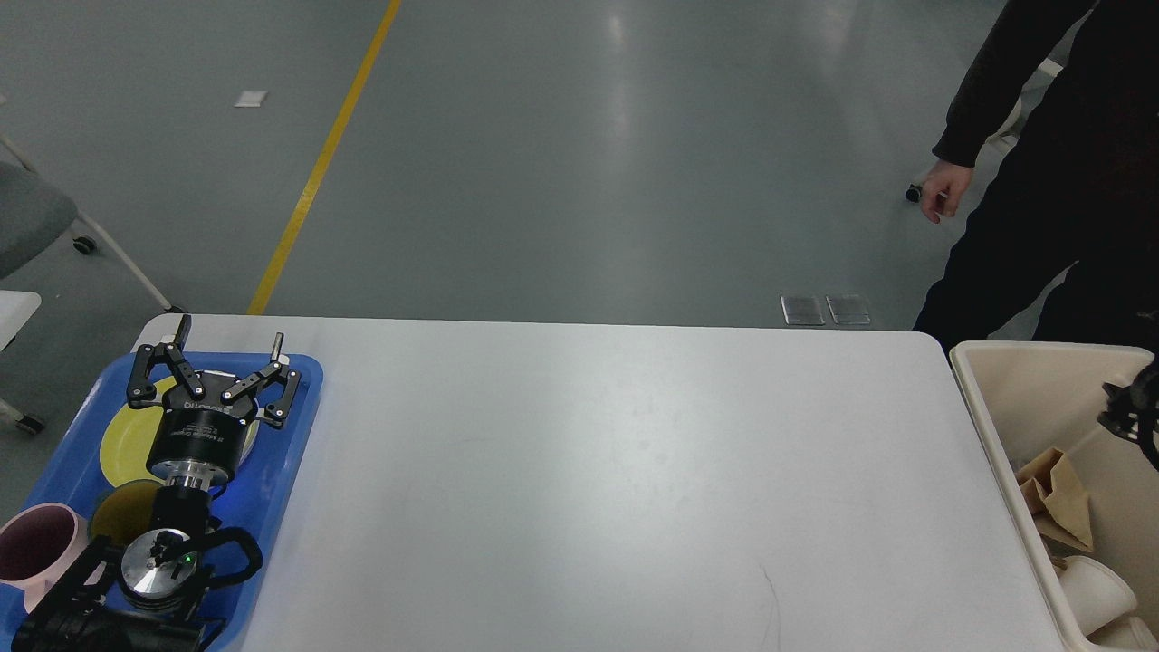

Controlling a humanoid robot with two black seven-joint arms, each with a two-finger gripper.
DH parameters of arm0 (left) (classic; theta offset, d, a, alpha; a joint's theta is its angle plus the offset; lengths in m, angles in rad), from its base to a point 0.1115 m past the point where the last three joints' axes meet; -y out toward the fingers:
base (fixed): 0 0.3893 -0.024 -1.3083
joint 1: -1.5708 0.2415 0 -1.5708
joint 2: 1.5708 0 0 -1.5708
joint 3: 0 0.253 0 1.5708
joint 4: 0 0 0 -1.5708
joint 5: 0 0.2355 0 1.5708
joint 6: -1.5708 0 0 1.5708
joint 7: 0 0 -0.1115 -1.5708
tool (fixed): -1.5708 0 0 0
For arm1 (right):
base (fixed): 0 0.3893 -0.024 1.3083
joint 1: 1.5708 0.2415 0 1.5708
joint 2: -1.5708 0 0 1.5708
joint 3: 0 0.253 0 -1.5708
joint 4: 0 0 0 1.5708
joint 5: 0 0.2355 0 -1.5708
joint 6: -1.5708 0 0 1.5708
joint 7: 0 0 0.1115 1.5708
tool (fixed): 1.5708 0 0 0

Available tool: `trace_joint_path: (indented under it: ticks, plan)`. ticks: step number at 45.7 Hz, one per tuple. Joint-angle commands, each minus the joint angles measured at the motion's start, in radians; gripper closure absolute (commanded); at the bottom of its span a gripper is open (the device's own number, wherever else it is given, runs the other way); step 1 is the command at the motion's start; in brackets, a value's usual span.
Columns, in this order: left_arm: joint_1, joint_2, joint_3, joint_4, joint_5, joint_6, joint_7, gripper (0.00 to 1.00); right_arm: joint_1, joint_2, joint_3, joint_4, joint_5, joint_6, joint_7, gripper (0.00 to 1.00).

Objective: Tidy desktop

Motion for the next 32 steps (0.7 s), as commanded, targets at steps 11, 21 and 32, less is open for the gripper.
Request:
trace_joint_path:
  ticks: [11,21,32]
  plan:
    - [0.000,0.000,0.000,0.000,0.000,0.000,0.000,0.04,-0.183,0.051,0.316,0.426,-0.009,0.113,0.327,0.00]
    - [0.000,0.000,0.000,0.000,0.000,0.000,0.000,0.04,-0.309,0.166,0.319,0.472,-0.086,0.189,0.446,0.00]
    - [0.000,0.000,0.000,0.000,0.000,0.000,0.000,0.04,-0.369,0.236,0.383,0.487,-0.230,0.144,0.487,0.00]
